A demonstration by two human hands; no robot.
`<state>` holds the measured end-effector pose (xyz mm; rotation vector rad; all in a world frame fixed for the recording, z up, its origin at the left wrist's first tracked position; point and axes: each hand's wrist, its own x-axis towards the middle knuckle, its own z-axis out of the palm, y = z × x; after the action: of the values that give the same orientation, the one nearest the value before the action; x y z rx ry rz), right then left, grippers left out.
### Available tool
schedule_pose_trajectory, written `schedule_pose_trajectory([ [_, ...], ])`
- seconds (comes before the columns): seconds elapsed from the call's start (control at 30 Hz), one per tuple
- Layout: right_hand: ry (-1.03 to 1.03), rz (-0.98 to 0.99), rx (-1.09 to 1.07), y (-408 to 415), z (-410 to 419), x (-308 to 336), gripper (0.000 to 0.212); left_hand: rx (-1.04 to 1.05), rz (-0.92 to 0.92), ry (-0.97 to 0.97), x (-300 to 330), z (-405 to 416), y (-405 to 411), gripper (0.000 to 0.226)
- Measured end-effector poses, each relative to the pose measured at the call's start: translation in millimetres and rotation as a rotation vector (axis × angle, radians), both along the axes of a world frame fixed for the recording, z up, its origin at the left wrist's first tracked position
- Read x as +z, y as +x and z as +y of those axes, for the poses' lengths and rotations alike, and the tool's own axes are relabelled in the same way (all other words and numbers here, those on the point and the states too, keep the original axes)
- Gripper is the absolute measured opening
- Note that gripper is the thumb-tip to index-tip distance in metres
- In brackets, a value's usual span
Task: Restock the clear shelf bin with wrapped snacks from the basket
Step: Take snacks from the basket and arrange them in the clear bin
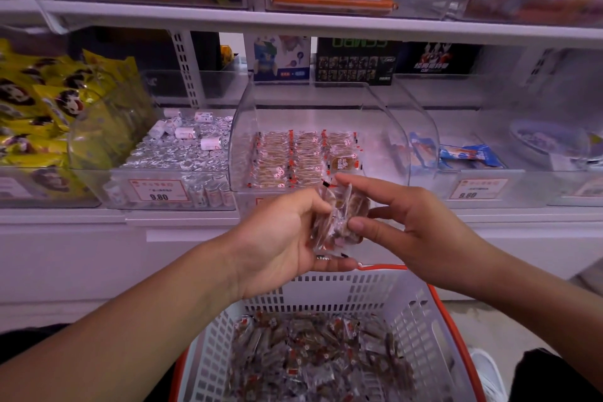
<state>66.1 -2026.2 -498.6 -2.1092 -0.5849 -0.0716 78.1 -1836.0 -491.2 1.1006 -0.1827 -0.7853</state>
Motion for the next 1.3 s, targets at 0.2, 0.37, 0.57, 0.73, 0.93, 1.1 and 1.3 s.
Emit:
schedule_pose_trajectory([
  [0.2, 0.149, 0.1, 0.112, 3, -4, -1, 0.051, -0.014, -0.04, 0.017, 4, 8, -2, 0.031],
  [0.37, -0.003, 0.06, 0.127, 2, -3, -1, 0.068, -0.035, -0.046, 0.152, 2, 6, -1, 0.034],
  [0.57, -0.27, -0.068, 0.134, 10, -9, 29, 0.039, -0.027, -0.069, 0.171, 14, 6, 9, 0.051],
  [0.73, -0.291, -0.154, 0.035, 23, -7, 49, 0.028, 0.141, -0.127, 0.105, 26, 9, 22, 0.048],
  [0.93, -0.467, -0.143, 0.078, 54, 14, 68, 0.029, 0.073, -0.262, 0.082, 31, 11, 33, 0.064],
  [1.1, -0.796, -0.23, -0.007, 125, 6, 86, 0.027, 0.623, -0.648, 0.61, 27, 29, 68, 0.025],
  [1.3, -1.372, 0.015, -0.021, 202, 2, 37, 0.024, 0.375, -1.405, 1.102, 11, 52, 82, 0.019],
])
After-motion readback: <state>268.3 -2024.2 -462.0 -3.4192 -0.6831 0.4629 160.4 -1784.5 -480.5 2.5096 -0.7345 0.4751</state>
